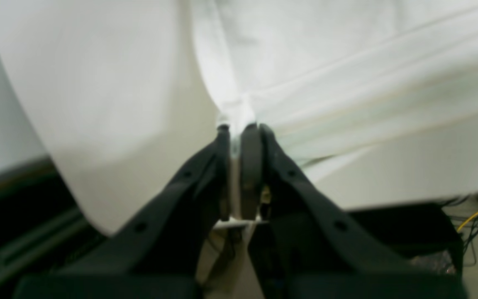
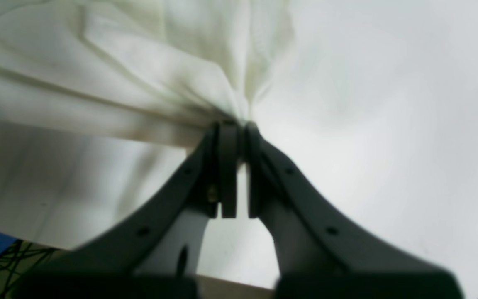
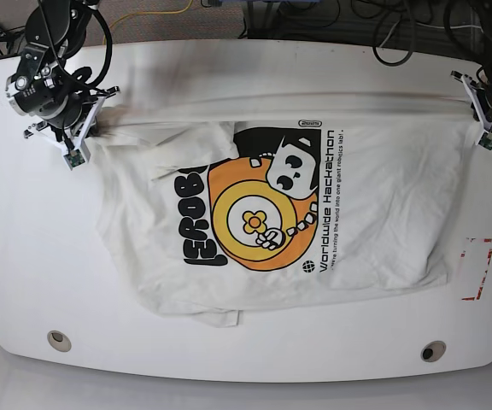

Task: Fold the T-shirt properly
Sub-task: 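Drag the shirt back across the table with both grippers, laying it flat, then open both grippers, releasing the shirt edge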

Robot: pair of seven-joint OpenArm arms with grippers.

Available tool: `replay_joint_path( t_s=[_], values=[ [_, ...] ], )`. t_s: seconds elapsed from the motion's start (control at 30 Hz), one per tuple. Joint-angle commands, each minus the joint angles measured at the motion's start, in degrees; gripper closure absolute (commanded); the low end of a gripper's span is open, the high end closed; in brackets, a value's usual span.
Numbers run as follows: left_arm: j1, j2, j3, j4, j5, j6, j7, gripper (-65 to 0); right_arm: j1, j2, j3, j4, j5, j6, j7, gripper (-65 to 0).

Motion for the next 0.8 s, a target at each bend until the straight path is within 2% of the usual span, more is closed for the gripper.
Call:
replay_joint_path(
  t_s=[0.0, 0.13, 0.47, 0.57, 0.77],
  values=[
    [0.2, -1.4, -0.5, 1.1, 1.3, 0.4, 0.1, 0.0, 0.4, 1.0, 0.5, 1.1, -0.6, -0.1, 0.9, 0.0],
    [-0.7, -1.4, -0.5, 1.1, 1.3, 0.4, 0.0, 0.0, 0.3, 1.0, 0.5, 1.1, -0.6, -0.1, 0.9, 0.0],
    [-13.1, -1.6, 3.4, -1.9, 1.4, 0.4, 0.0, 0.0, 1.0, 0.9, 0.5, 1.0, -0.5, -0.1, 2.5, 0.0],
    [-16.2, -2.6, 4.8, -4.7, 1.4, 0.4, 0.0, 0.0, 2.7, 0.4, 0.3, 0.7, -0.8, -0.1, 4.5, 0.0],
    [-19.4, -4.5, 8.3, -10.0, 1.3, 0.4, 0.0, 0.0, 4.9, -1.2, 0.2, -0.8, -0.9, -0.1, 4.7, 0.0]
  ],
)
